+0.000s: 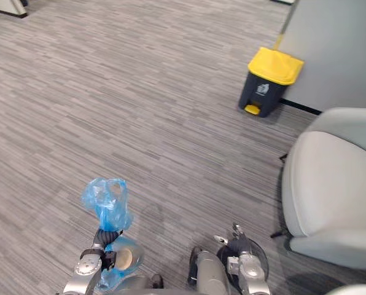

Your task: Gather rubbish on tea table into small bin, then transfer packed bag to large trash can.

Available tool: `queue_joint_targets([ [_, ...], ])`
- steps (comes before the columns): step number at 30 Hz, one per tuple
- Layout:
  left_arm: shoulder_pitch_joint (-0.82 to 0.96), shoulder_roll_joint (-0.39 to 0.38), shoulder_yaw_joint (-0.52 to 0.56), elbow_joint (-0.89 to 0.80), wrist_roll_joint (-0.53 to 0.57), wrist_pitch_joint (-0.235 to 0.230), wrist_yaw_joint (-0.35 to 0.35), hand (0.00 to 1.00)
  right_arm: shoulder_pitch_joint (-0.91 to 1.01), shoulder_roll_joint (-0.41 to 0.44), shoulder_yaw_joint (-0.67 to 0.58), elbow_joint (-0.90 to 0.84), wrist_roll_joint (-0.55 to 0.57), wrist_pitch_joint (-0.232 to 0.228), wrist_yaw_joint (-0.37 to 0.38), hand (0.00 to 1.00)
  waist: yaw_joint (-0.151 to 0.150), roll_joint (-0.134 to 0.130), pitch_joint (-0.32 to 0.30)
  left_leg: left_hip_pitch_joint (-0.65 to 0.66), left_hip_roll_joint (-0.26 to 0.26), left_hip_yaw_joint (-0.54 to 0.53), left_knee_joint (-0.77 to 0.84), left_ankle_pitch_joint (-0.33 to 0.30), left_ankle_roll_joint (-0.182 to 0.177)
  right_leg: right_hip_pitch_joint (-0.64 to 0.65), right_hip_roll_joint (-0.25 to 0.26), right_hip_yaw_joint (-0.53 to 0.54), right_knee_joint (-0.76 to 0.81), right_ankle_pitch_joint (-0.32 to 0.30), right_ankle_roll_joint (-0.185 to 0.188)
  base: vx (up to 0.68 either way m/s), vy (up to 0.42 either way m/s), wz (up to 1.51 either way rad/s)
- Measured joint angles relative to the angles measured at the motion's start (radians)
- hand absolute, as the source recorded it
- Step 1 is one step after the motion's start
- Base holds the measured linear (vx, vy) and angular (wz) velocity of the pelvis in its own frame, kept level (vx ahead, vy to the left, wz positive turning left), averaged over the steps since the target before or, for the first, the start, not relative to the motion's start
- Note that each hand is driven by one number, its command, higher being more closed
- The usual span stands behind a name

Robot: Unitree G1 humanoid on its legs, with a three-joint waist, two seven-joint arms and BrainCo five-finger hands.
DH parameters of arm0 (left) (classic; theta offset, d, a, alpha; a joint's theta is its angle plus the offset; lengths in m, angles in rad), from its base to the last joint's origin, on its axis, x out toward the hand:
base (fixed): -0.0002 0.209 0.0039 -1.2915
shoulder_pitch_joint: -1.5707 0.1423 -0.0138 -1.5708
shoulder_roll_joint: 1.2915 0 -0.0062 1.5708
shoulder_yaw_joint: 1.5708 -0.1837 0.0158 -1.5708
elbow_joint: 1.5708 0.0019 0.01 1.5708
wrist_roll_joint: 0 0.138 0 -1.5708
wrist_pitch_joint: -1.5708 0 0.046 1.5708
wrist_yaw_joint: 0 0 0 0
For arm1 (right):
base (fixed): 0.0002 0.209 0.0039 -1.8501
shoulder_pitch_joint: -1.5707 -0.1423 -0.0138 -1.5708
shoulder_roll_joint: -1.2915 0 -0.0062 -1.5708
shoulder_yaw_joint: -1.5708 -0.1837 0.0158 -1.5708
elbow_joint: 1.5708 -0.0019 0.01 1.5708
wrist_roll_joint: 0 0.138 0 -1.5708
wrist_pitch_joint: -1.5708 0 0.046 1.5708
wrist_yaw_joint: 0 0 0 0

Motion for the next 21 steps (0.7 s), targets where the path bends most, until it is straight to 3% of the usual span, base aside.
queue_joint_targets([
  [1,0.020,-0.008,0.004,-0.036,0.002,-0.001,-0.001,1.00,0.009,0.003,0.004,-0.032,0.008,-0.003,0.000,0.00,0.006,-0.004,0.001,-0.027,0.038,0.033,0.128,-0.006,0.001,0.059,0.020,0.022,-0.035,-0.002,-0.004,0.59,-0.082,-0.50],
  [2,0.035,-0.018,0.005,-0.080,0.005,-0.002,-0.007,1.00,0.006,0.010,0.004,-0.060,0.020,-0.009,-0.001,0.00,0.015,-0.020,0.004,-0.062,0.078,0.088,0.234,-0.024,0.031,0.125,0.025,0.062,-0.071,-0.008,-0.013,0.44,-0.042,-0.61],
  [3,0.036,-0.021,0.004,-0.091,0.005,-0.002,-0.013,1.00,-0.003,0.011,0.003,-0.065,0.028,-0.010,-0.001,0.00,0.020,-0.025,0.004,-0.084,0.085,0.100,0.245,-0.032,0.046,0.144,0.024,0.081,-0.085,-0.008,-0.013,0.42,-0.021,-0.59],
  [5,0.021,-0.030,0.004,-0.107,0.005,-0.003,-0.019,1.00,-0.023,0.011,0.001,-0.083,0.042,-0.010,-0.003,0.00,0.038,-0.029,0.005,-0.170,0.087,0.098,0.197,-0.046,0.069,0.178,0.017,0.154,-0.127,-0.008,-0.012,0.34,0.090,-0.73],
  [7,0.004,-0.029,0.004,-0.102,0.005,-0.003,-0.019,1.00,-0.038,0.019,-0.010,-0.078,0.042,-0.009,-0.004,0.00,0.055,-0.029,0.009,-0.243,0.079,0.066,0.080,-0.044,0.068,0.200,0.005,0.199,-0.155,-0.010,-0.009,0.36,0.229,-0.93],
  [8,-0.007,-0.030,0.003,-0.088,0.006,-0.003,-0.019,1.00,-0.039,0.028,-0.035,-0.053,0.042,-0.008,-0.009,0.00,0.060,-0.038,0.015,-0.263,0.047,0.023,-0.097,-0.016,0.042,0.220,-0.023,0.226,-0.153,-0.026,0.019,0.33,0.278,-0.81],
  [9,-0.008,-0.032,0.002,-0.085,0.006,-0.003,-0.019,1.00,-0.039,0.028,-0.039,-0.042,0.042,-0.008,-0.012,0.00,0.060,-0.035,0.015,-0.260,0.032,-0.012,-0.196,0.024,0.039,0.231,-0.031,0.237,-0.151,-0.042,0.044,0.34,0.324,-0.73],
  [10,-0.005,-0.045,-0.002,-0.080,0.006,-0.004,-0.018,1.00,-0.029,0.014,-0.039,-0.038,0.041,-0.007,-0.016,0.00,0.060,-0.005,0.006,-0.237,0.037,-0.068,-0.359,0.114,0.033,0.235,-0.022,0.261,-0.148,-0.077,0.091,0.33,0.373,-0.75],
  [11,-0.014,-0.049,-0.005,-0.047,0.006,-0.001,-0.017,1.00,-0.038,0.019,-0.035,0.006,0.040,-0.001,-0.020,0.00,0.060,-0.013,0.011,-0.235,0.024,-0.047,-0.317,0.203,0.030,0.249,-0.045,0.298,-0.145,-0.121,0.133,0.34,0.380,-0.69],
  [13,-0.042,-0.046,-0.007,-0.023,0.005,0.001,-0.017,1.00,-0.040,0.030,-0.035,0.011,0.037,0.010,-0.019,0.00,0.057,-0.037,0.003,-0.236,-0.008,-0.013,-0.279,0.133,0.050,0.229,-0.090,0.330,-0.110,-0.121,0.134,0.30,0.293,-0.45],
  [15,-0.038,-0.050,-0.016,-0.029,0.004,0.001,-0.017,1.00,-0.033,0.036,-0.034,0.011,0.033,0.014,-0.018,0.00,0.060,-0.039,0.003,-0.209,-0.017,0.034,-0.237,0.067,0.076,0.195,-0.119,0.376,-0.002,-0.121,0.137,0.31,0.267,-0.59],
  [17,-0.008,-0.043,-0.033,-0.050,0.005,0.002,-0.017,1.00,-0.030,0.046,-0.033,0.006,0.023,0.014,-0.017,0.00,0.059,-0.046,-0.001,-0.147,-0.027,0.089,-0.244,0.021,0.093,0.109,-0.141,0.413,0.212,-0.092,0.188,0.39,0.245,-0.72],
  [18,0.011,-0.035,-0.051,-0.062,0.004,0.003,-0.016,1.00,-0.027,0.048,-0.029,0.007,0.004,0.015,-0.016,0.00,0.058,-0.050,-0.002,-0.100,-0.033,0.121,-0.259,-0.002,0.104,0.021,-0.154,0.427,0.394,-0.031,0.255,0.34,0.145,-0.62],
  [19,0.019,-0.030,-0.060,-0.064,0.004,0.007,-0.015,1.00,-0.022,0.048,-0.026,0.007,-0.006,0.016,-0.014,0.00,0.053,-0.049,-0.001,-0.056,-0.035,0.136,-0.271,-0.022,0.119,-0.048,-0.154,0.414,0.530,-0.022,0.258,0.27,0.078,-0.50],
  [20,0.021,-0.027,-0.060,-0.064,0.004,0.009,-0.013,1.00,-0.020,0.049,-0.025,0.007,-0.008,0.017,-0.012,0.00,0.052,-0.049,-0.001,-0.034,-0.034,0.138,-0.278,-0.034,0.120,-0.080,-0.152,0.397,0.578,-0.033,0.238,0.29,0.024,-0.25],
  [21,0.021,-0.018,-0.060,-0.068,0.003,0.017,-0.010,1.00,-0.018,0.049,-0.025,0.007,-0.019,0.018,-0.012,0.00,0.044,-0.048,0.000,0.016,-0.030,0.141,-0.295,-0.053,0.116,-0.139,-0.152,0.333,0.634,-0.060,0.189,0.50,-0.047,-0.18],
])
